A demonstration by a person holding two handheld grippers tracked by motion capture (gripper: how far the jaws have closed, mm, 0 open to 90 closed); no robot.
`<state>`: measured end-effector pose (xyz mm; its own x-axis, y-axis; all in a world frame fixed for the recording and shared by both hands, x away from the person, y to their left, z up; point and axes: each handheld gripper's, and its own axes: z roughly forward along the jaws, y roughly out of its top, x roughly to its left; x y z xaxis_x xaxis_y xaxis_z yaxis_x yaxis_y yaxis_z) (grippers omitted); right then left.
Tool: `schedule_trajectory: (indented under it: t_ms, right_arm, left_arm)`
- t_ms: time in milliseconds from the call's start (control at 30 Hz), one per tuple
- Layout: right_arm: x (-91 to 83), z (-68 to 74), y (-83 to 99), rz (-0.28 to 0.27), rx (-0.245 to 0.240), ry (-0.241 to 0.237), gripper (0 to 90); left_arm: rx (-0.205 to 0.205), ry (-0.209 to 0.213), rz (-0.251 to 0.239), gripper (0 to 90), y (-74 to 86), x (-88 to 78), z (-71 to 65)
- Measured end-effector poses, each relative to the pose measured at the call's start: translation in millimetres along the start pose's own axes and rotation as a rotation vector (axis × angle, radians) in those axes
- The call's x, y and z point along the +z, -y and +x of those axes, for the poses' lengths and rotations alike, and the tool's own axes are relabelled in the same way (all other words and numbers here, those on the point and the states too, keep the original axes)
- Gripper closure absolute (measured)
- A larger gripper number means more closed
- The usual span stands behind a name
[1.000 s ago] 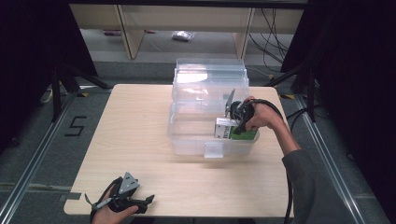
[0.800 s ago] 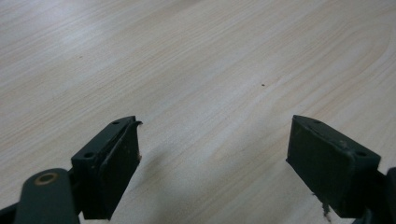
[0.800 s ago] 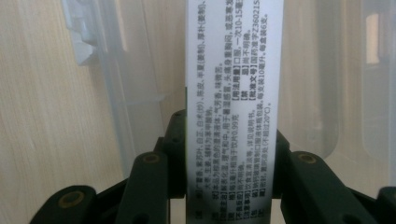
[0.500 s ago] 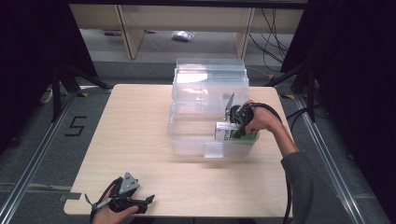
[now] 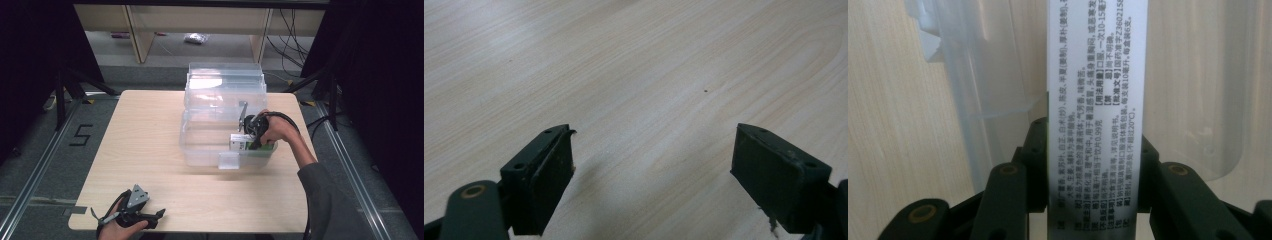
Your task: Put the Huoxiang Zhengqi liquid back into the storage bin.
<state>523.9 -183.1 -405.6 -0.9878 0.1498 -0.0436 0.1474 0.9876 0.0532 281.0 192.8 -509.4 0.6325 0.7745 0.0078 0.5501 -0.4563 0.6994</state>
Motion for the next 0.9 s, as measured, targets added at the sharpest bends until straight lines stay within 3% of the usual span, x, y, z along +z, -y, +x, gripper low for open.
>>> schedule_trajectory:
  t_ms: [67, 133, 300, 333, 400, 500, 533, 633, 667, 767, 800, 900]
  right_arm:
    - [1.3, -0.5, -0.9, -0.005, -0.027, 0.001, 63.6]
    - [1.1, 0.6, -0.9, 0.002, 0.001, -0.002, 63.6]
    - [2.0, 0.0, -0.4, 0.006, -0.003, -0.003, 63.2]
    - [1.3, 1.8, 0.1, 0.017, 0.022, -0.002, 63.1]
    - [1.4, 0.3, 1.0, 0.009, 0.01, -0.006, 62.9]
    - [-0.3, 0.3, 3.5, 0.017, 0.03, -0.014, 62.7]
    - [1.3, -4.4, 4.8, -0.03, -0.038, -0.009, 62.6]
    - [-5.9, -0.8, 5.6, -0.024, -0.002, -0.004, 62.6]
    - [-9.3, 1.2, 5.9, -0.02, 0.031, 0.0, 62.6]
    - [-16.8, 2.2, 8.5, -0.05, 0.043, 0.0, 62.7]
    - [-18.4, 1.1, 9.4, -0.073, 0.011, -0.001, 62.7]
    - [-26.3, 2.6, 14.4, -0.111, 0.045, 0.009, 62.2]
  left_arm:
    - [-0.001, 0.001, -0.001, 16.3, 0.1, 0.3, -0.2]
    - [-0.001, 0.004, 0.0, 16.3, 0.0, -0.1, -0.2]
    - [-0.004, 0.0, -0.001, 16.3, 0.1, 0.1, -0.1]
    - [-0.001, -0.001, -0.001, 16.3, 0.0, 0.1, 0.0]
    - [-0.001, 0.003, 0.004, 16.3, 0.0, 0.0, -0.3]
    - [-0.001, 0.008, 0.006, 16.3, -0.3, -0.8, -0.2]
    - [-0.001, 0.001, 0.006, 16.3, -0.2, -0.3, -0.2]
    - [0.002, 0.001, 0.006, 16.3, -0.2, 0.4, 0.0]
    - [0.0, 0.003, 0.005, 16.3, -0.3, 0.0, -0.2]
    - [0.001, 0.002, 0.005, 16.3, -0.2, -0.2, -0.4]
    - [0.0, 0.003, 0.004, 16.3, -0.1, 0.0, -0.4]
    - [0.0, 0.0, 0.005, 16.3, -0.2, 0.2, -0.1]
